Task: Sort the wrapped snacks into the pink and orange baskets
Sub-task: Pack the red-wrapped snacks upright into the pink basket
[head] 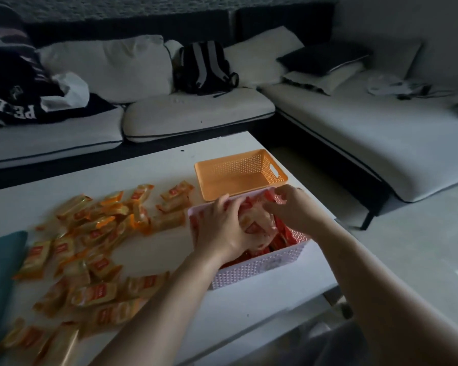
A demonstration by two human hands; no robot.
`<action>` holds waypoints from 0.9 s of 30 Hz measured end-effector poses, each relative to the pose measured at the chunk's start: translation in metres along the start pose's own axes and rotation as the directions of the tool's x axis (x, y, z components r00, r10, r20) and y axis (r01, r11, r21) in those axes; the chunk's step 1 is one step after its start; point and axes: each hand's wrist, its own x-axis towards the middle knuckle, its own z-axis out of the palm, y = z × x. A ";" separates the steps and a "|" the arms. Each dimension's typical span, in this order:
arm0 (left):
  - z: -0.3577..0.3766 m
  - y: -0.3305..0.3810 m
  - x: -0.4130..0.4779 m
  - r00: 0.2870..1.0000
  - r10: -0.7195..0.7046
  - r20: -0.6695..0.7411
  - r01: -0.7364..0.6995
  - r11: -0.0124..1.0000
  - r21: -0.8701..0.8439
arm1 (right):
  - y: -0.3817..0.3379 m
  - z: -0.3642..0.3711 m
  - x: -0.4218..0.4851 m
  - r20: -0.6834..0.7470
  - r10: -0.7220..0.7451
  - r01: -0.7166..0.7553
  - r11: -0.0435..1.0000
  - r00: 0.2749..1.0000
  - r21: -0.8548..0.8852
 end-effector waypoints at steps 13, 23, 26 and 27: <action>-0.010 -0.008 -0.007 0.947 -0.049 -0.317 0.070 0.996 0.058 | 0.009 -0.017 -0.006 -0.099 -0.101 0.113 0.986 0.990 0.121; -0.017 0.045 0.010 0.976 -0.155 -0.151 0.054 0.849 -0.526 | 0.007 -0.040 -0.014 -0.061 -0.159 0.170 0.901 0.985 0.398; -0.011 0.062 0.015 0.991 -0.115 -0.061 0.041 0.722 -0.691 | 0.011 -0.043 -0.013 -0.034 -0.078 0.085 0.897 0.996 0.435; -0.008 0.066 0.016 0.994 -0.106 -0.040 0.046 0.694 -0.718 | 0.013 -0.045 -0.013 0.001 -0.040 0.035 0.882 0.999 0.470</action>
